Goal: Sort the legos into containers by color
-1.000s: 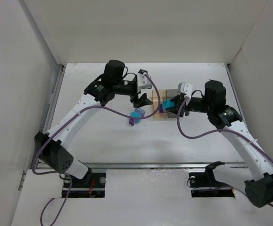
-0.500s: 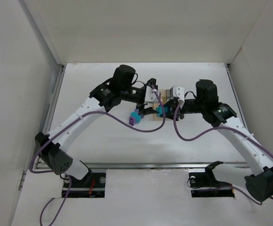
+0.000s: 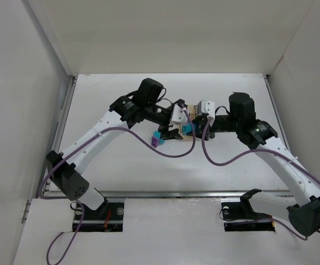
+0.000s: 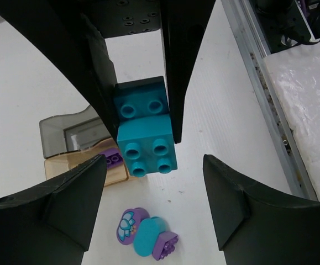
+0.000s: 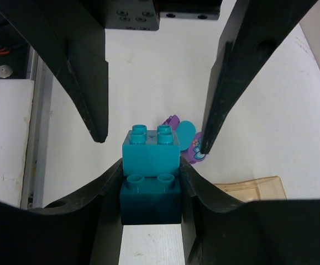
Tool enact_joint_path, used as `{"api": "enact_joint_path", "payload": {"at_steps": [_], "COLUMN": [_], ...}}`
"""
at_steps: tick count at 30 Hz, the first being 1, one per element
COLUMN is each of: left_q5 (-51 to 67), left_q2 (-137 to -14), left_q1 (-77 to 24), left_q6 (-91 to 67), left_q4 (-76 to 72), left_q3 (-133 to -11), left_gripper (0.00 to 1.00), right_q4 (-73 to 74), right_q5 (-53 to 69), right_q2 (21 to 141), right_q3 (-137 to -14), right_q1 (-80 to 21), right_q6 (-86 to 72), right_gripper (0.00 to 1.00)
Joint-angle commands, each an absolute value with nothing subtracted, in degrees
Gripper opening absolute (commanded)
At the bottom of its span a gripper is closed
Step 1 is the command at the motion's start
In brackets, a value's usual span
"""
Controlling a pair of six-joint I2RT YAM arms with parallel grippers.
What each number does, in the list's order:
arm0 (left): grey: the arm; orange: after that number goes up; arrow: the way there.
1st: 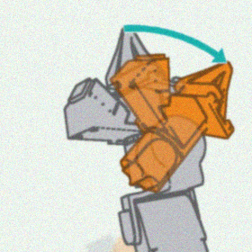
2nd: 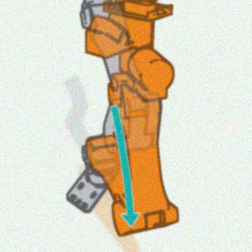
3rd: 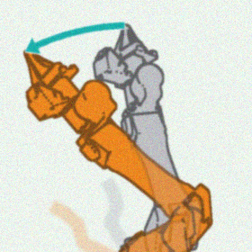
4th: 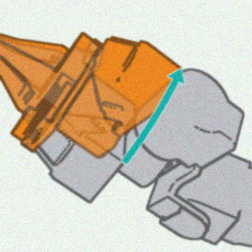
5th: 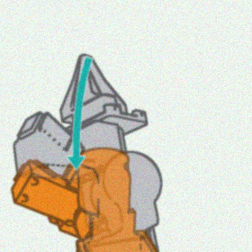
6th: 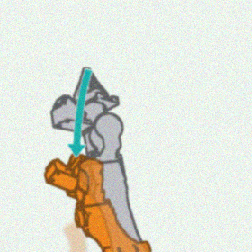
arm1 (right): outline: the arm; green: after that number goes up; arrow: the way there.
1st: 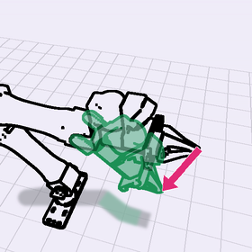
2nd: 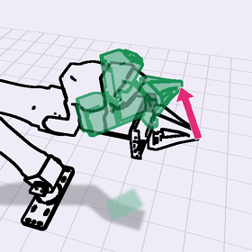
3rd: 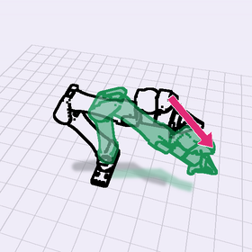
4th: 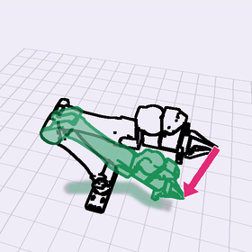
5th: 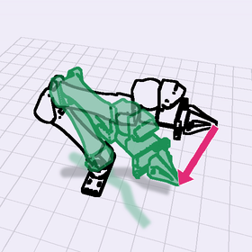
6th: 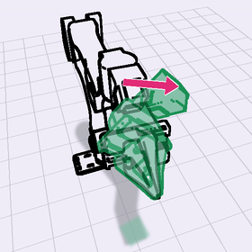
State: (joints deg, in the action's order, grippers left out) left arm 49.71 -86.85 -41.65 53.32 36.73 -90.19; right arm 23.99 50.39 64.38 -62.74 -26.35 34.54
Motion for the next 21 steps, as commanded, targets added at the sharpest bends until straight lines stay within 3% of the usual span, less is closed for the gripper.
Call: {"api": "enact_joint_path", "payload": {"at_steps": [1, 8, 12, 21], "left_q5": [52.56, 50.71, 50.19, 50.71], "left_q2": [-87.88, -89.65, -89.65, -87.89], "left_q1": [-42.45, -42.45, -42.45, -40.34], "left_q6": [52.22, 44.91, 44.91, 49.48], "left_q4": [38.5, 34.72, 34.72, 38.14], "left_q3": [-93.86, -95.54, -95.54, -95.54], "left_gripper": [0.67, 0.5, 0.48, 0.56], "right_q4": [21.97, 21.97, 21.97, 23.03], "right_q5": [50.36, 51.68, 50.54, 48.78], "right_q2": [64.59, 64.6, 65.13, 65.13], "right_q3": [-66.09, -66.62, -66.62, -66.62], "right_q1": [-26.98, -27.5, -27.51, -27.51], "right_q6": [34.63, 34.1, 34.1, 34.1], "right_gripper": [0.0, 0.0, 0.0, 0.0]}}
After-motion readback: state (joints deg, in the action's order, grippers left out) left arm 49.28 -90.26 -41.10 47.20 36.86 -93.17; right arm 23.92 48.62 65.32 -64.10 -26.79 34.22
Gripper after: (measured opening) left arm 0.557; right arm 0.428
